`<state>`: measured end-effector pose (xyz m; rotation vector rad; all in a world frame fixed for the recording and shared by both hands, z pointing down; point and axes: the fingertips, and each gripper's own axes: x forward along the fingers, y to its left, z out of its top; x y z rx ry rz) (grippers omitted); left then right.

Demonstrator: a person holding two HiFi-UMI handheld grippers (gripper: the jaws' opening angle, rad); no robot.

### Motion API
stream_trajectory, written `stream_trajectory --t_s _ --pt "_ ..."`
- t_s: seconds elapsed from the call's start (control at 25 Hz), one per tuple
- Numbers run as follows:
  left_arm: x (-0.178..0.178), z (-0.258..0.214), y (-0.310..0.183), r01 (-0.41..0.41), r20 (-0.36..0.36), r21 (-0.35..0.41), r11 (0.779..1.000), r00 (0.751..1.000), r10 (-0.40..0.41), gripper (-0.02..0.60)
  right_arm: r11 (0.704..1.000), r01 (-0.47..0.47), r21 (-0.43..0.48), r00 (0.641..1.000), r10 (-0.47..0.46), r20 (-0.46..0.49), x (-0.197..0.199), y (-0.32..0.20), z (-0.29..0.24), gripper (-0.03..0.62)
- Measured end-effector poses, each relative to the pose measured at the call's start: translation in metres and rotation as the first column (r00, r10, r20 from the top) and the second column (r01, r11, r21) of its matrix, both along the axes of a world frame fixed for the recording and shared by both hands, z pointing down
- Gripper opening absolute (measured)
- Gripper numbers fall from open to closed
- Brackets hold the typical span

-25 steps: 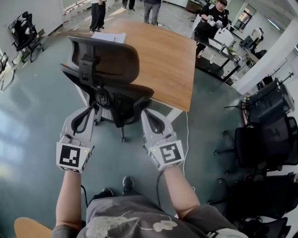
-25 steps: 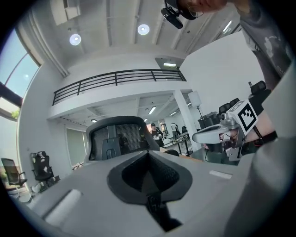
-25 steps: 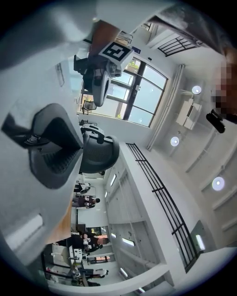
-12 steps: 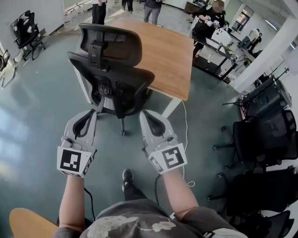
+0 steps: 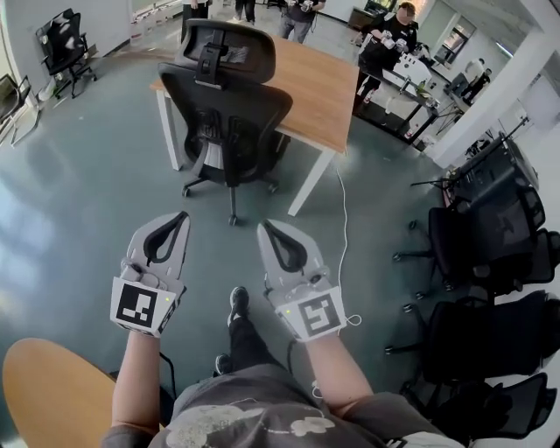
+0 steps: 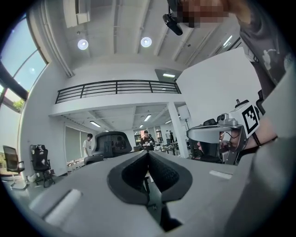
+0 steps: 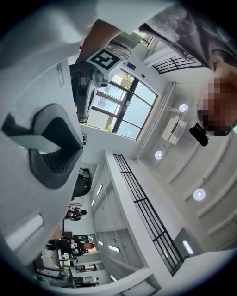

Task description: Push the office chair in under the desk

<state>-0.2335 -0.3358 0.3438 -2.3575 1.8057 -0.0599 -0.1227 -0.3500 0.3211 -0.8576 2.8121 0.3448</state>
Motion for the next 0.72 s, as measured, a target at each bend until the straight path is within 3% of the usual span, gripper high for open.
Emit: stream_trajectory --t_s 0.2,0.72 --pt "0.021 -0.004 0.038 -0.026 -0.012 0.014 1.0 1.0 0.026 0.017 1.0 -0.012 0.003 0.999 0.013 -0.05 0.019 0.04 0.003 -0.006" --pt "0.078 -0.008 0.06 0.015 -0.01 0.001 1.0 1.0 -0.015 0.017 0.999 0.009 -0.033 0.997 -0.012 -0.079 0.074 0.057 0.013 -0.008"
